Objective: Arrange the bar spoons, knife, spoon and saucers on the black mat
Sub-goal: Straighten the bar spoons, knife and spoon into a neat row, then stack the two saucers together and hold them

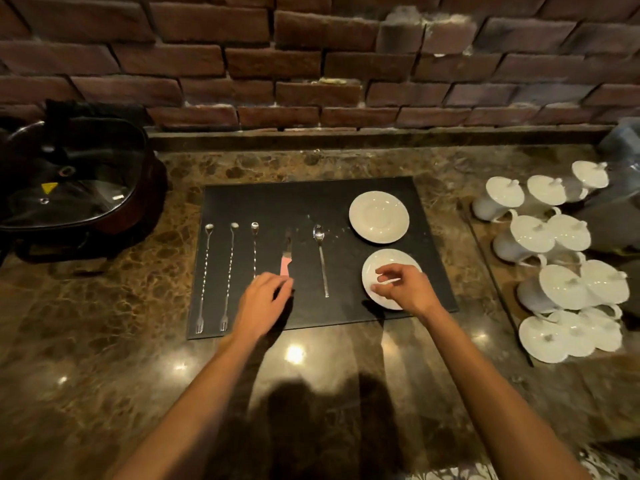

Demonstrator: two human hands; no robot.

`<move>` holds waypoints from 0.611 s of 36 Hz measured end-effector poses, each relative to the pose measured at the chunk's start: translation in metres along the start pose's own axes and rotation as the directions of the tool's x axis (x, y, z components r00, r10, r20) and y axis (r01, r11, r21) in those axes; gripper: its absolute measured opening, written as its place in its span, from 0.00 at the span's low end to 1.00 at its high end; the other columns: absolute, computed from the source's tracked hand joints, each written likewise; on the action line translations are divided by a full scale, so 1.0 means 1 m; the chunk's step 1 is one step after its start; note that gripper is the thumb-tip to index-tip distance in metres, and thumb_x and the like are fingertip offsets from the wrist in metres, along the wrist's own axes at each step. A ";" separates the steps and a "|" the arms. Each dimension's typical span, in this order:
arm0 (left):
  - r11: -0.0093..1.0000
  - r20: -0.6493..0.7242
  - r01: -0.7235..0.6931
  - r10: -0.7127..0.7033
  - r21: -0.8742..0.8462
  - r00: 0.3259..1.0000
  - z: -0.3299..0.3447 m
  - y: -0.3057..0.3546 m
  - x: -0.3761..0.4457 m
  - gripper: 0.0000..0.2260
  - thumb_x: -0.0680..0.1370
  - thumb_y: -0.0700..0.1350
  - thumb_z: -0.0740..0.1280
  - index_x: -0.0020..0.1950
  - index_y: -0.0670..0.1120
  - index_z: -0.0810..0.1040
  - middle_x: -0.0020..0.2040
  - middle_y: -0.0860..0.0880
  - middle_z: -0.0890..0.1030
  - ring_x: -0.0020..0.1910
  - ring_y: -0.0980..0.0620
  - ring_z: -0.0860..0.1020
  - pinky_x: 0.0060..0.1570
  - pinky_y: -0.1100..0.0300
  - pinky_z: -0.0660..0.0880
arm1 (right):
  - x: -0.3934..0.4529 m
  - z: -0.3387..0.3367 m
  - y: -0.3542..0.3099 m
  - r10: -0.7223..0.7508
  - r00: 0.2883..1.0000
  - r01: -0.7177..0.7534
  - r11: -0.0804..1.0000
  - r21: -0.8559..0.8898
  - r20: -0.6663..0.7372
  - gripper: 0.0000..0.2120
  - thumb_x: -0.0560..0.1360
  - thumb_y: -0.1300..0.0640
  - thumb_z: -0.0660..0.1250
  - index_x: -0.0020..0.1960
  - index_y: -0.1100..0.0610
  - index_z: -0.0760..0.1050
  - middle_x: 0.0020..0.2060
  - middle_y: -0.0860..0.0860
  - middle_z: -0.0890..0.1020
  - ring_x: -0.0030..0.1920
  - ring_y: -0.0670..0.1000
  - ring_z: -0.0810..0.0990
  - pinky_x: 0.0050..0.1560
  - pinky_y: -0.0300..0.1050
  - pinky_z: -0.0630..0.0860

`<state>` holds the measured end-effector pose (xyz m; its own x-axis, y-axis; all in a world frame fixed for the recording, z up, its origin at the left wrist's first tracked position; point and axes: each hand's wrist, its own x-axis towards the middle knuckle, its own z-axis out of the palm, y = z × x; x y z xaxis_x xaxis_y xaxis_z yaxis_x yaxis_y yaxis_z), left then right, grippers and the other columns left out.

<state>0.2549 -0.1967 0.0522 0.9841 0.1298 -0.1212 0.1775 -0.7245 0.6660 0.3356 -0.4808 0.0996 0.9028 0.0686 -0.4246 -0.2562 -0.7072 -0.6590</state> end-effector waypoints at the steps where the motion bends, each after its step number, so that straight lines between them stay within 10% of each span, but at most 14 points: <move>1: 1.000 0.015 -0.005 0.005 -0.012 1.000 0.009 0.014 0.003 0.11 0.83 0.46 0.64 0.58 0.45 0.85 0.53 0.47 0.84 0.56 0.46 0.79 0.57 0.54 0.71 | 0.004 -0.010 0.008 0.007 1.000 -0.007 1.000 0.007 0.007 0.18 0.66 0.52 0.79 0.54 0.52 0.81 0.47 0.49 0.85 0.44 0.49 0.84 0.48 0.41 0.76; 10: 0.965 0.121 0.186 -0.166 -0.184 0.979 0.081 0.113 0.026 0.14 0.82 0.48 0.67 0.65 0.43 0.82 0.59 0.43 0.82 0.58 0.47 0.80 0.59 0.64 0.70 | 0.053 -0.081 0.070 0.024 0.995 -0.036 0.992 0.124 0.099 0.20 0.67 0.58 0.79 0.56 0.62 0.79 0.44 0.55 0.83 0.41 0.50 0.81 0.49 0.47 0.79; 15: 0.829 0.155 0.431 -0.403 -0.356 0.902 0.116 0.127 0.040 0.23 0.81 0.48 0.69 0.75 0.44 0.72 0.63 0.42 0.81 0.57 0.46 0.80 0.68 0.49 0.74 | 0.078 -0.091 0.091 0.052 0.988 -0.072 0.988 0.136 0.148 0.21 0.67 0.57 0.79 0.56 0.62 0.78 0.43 0.60 0.84 0.41 0.52 0.80 0.52 0.50 0.79; 22: 0.690 0.251 0.539 -0.481 -0.484 0.840 0.145 0.130 0.050 0.21 0.81 0.39 0.68 0.74 0.40 0.72 0.44 0.42 0.80 0.39 0.48 0.80 0.46 0.57 0.84 | 0.089 -0.082 0.108 0.139 0.955 -0.203 0.950 0.237 0.262 0.15 0.69 0.66 0.76 0.54 0.66 0.78 0.35 0.56 0.80 0.36 0.53 0.79 0.41 0.49 0.81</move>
<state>0.3270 -0.3825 0.0264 0.7413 0.2875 -0.6065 0.6534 -0.1021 0.7501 0.4166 -0.6087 0.0418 0.7362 0.1514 -0.6596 -0.5085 -0.5194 -0.6868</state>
